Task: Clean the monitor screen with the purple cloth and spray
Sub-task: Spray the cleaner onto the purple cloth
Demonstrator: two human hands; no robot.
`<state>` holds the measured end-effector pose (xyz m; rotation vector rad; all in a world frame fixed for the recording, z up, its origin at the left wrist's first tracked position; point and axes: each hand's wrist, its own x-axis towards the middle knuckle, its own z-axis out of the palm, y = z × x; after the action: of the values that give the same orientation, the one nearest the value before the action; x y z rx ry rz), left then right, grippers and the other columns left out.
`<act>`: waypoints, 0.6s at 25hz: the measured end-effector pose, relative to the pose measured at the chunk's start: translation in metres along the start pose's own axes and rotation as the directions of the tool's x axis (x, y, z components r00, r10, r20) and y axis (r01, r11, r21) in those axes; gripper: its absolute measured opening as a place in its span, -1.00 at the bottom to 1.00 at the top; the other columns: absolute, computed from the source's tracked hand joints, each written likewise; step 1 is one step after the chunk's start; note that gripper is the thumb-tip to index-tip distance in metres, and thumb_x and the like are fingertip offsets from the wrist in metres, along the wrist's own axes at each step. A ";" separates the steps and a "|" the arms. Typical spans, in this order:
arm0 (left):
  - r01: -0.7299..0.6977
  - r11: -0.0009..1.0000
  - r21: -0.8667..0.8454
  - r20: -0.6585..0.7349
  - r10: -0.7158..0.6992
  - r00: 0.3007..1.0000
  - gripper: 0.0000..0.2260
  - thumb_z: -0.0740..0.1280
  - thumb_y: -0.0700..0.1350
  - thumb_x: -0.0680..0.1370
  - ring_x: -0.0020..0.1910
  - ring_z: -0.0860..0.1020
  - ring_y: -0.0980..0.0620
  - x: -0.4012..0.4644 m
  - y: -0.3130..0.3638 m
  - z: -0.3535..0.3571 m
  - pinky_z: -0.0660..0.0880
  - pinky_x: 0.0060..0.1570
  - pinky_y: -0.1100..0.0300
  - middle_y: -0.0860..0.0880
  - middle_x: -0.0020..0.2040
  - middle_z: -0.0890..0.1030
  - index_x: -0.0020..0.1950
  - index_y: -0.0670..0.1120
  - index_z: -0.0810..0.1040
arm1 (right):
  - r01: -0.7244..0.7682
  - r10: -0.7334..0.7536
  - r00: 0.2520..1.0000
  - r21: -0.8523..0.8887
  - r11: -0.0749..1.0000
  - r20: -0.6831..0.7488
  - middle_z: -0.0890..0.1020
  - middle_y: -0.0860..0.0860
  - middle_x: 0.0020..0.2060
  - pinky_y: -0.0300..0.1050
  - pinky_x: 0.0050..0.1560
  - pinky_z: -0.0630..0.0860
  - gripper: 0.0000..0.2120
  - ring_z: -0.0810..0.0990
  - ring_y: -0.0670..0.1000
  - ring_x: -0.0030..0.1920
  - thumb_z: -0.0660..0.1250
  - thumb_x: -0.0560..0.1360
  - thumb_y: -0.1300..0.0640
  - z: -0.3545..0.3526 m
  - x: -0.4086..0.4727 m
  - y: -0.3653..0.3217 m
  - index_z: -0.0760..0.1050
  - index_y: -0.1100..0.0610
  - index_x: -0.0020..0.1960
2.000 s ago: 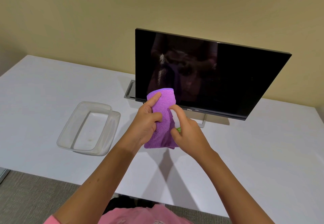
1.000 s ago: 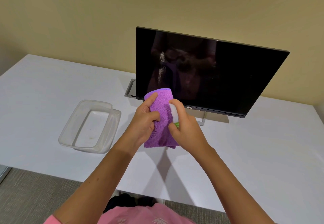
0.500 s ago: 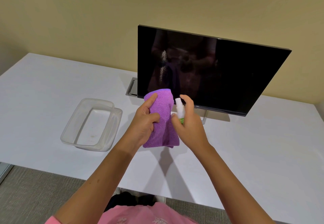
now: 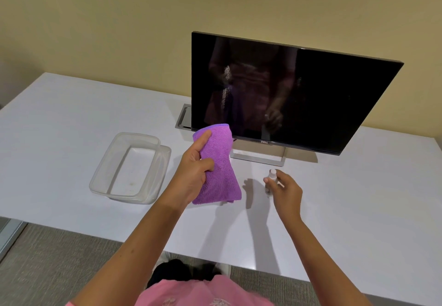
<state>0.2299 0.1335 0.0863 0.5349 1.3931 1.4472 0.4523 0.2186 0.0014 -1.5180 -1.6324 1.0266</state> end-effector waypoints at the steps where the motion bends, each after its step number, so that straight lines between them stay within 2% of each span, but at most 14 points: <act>1: 0.002 1.000 0.010 -0.003 -0.002 1.000 -0.34 0.19 -0.45 0.43 -0.06 0.35 -0.12 0.000 -0.003 -0.002 0.25 -0.13 -0.02 0.20 0.14 0.51 0.34 0.19 0.46 | -0.035 0.035 0.999 0.027 0.999 -0.002 0.65 -0.12 -0.17 -0.50 -0.15 0.40 -0.89 0.57 -0.12 -0.13 0.42 0.48 0.18 -0.002 -0.003 0.009 0.63 0.14 0.00; 2: 0.004 1.000 0.026 -0.007 -0.004 1.000 -0.35 0.20 -0.44 0.43 -0.08 0.36 -0.12 -0.001 -0.005 -0.004 0.27 -0.14 -0.02 0.23 0.13 0.51 0.32 0.21 0.47 | -0.051 0.051 0.999 0.040 0.998 -0.001 0.64 -0.21 -0.27 -0.54 -0.22 0.39 -0.98 0.57 -0.19 -0.20 0.42 0.49 0.18 -0.003 -0.005 0.016 0.62 0.10 -0.08; 4: 0.006 0.998 0.070 -0.016 -0.005 1.000 -0.35 0.21 -0.42 0.44 -0.12 0.40 -0.09 -0.002 -0.009 -0.007 0.32 -0.12 -0.03 0.31 0.07 0.53 0.29 0.26 0.48 | -0.078 0.079 0.997 0.035 0.996 -0.010 0.62 -0.20 -0.38 -0.54 -0.30 0.36 -0.94 0.56 -0.25 -0.30 0.42 0.49 0.18 -0.005 -0.008 0.029 0.60 0.08 -0.16; 7: 0.015 0.993 0.120 -0.025 -0.012 1.000 -0.36 0.21 -0.39 0.44 -0.12 0.44 -0.02 -0.004 -0.014 -0.010 0.37 -0.11 -0.02 0.39 -0.01 0.53 0.26 0.32 0.47 | -0.108 0.108 0.994 0.019 0.994 -0.014 0.64 -0.05 -0.29 -0.52 -0.29 0.36 -0.89 0.56 -0.26 -0.27 0.43 0.46 0.21 -0.007 -0.009 0.037 0.57 0.01 -0.12; 11: 0.018 0.987 0.157 -0.027 -0.014 1.000 -0.35 0.21 -0.40 0.44 -0.19 0.40 0.02 -0.005 -0.018 -0.011 0.36 -0.11 -0.03 0.45 -0.12 0.54 0.24 0.34 0.48 | -0.104 0.104 0.994 -0.010 0.995 0.024 0.63 -0.09 -0.22 -0.47 -0.25 0.39 -0.84 0.58 -0.19 -0.15 0.43 0.44 0.25 -0.006 -0.008 0.041 0.55 0.04 -0.05; 15: 0.008 0.988 0.155 -0.035 -0.003 0.999 -0.35 0.22 -0.40 0.44 -0.15 0.49 0.05 -0.007 -0.017 -0.009 0.45 -0.09 -0.01 0.38 0.04 0.49 0.21 0.36 0.49 | -0.076 0.078 0.997 -0.040 0.996 0.029 0.61 -0.08 -0.23 -0.52 -0.26 0.38 -0.84 0.55 -0.24 -0.18 0.43 0.44 0.26 -0.005 -0.010 0.042 0.53 0.08 -0.04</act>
<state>0.2309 0.1207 0.0708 0.6061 1.5419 1.3562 0.4770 0.2099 -0.0337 -1.6096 -1.6347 1.0694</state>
